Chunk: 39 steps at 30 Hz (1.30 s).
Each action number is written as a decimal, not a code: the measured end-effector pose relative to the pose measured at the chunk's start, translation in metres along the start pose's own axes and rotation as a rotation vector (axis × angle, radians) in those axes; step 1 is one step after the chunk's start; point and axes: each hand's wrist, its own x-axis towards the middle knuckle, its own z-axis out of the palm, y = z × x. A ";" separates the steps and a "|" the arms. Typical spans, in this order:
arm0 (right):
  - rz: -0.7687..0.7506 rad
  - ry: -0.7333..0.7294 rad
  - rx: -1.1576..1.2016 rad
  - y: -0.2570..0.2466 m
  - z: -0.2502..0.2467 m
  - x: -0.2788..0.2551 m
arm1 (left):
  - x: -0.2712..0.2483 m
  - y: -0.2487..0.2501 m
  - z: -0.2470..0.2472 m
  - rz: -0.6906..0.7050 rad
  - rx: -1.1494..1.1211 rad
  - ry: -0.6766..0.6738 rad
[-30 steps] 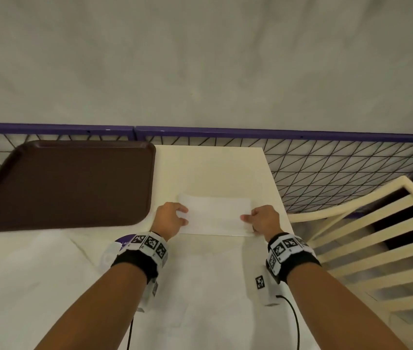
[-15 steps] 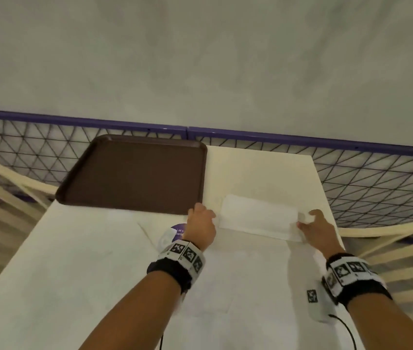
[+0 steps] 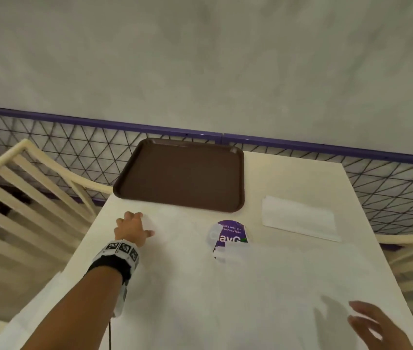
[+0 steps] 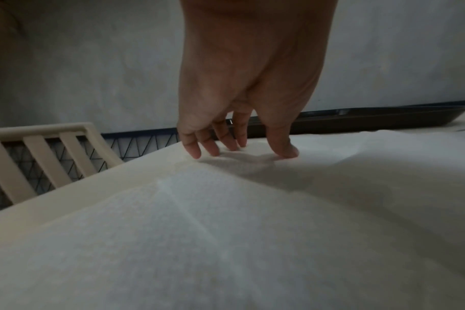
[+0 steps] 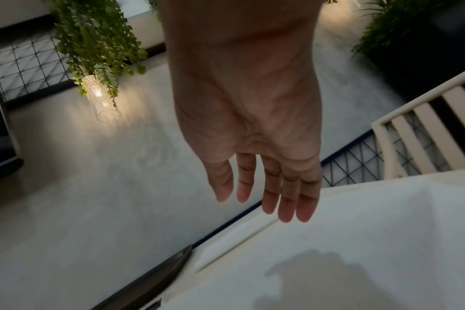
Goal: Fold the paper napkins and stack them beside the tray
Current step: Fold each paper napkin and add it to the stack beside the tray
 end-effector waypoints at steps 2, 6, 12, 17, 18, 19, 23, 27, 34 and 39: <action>-0.027 0.013 0.053 -0.008 0.014 -0.024 | 0.002 -0.002 0.000 0.018 -0.013 -0.038; 0.152 -0.235 0.052 -0.011 0.026 -0.056 | 0.000 -0.006 0.002 0.073 -0.096 -0.103; 0.078 -0.078 -0.150 0.000 0.056 -0.076 | -0.009 -0.010 -0.004 0.146 -0.325 -0.030; -0.050 -0.089 -0.236 -0.018 0.080 -0.086 | -0.020 -0.011 -0.017 0.303 -0.240 0.111; -0.070 -0.103 -0.243 -0.023 0.084 -0.089 | -0.023 -0.010 -0.020 0.345 -0.219 0.128; -0.084 -0.116 -0.241 -0.027 0.088 -0.091 | -0.027 -0.009 -0.025 0.383 -0.198 0.140; -0.179 -0.173 -0.300 -0.045 0.101 -0.098 | -0.043 0.001 -0.054 0.548 -0.237 0.162; -0.370 -0.156 -0.376 -0.080 0.115 -0.098 | -0.073 0.018 -0.098 0.703 -0.181 0.113; -0.413 -0.150 -0.034 -0.177 0.154 -0.083 | -0.155 0.043 -0.166 1.062 -0.064 0.031; -0.316 -0.324 0.182 -0.206 0.147 -0.074 | -0.177 0.041 -0.190 1.039 -0.114 0.021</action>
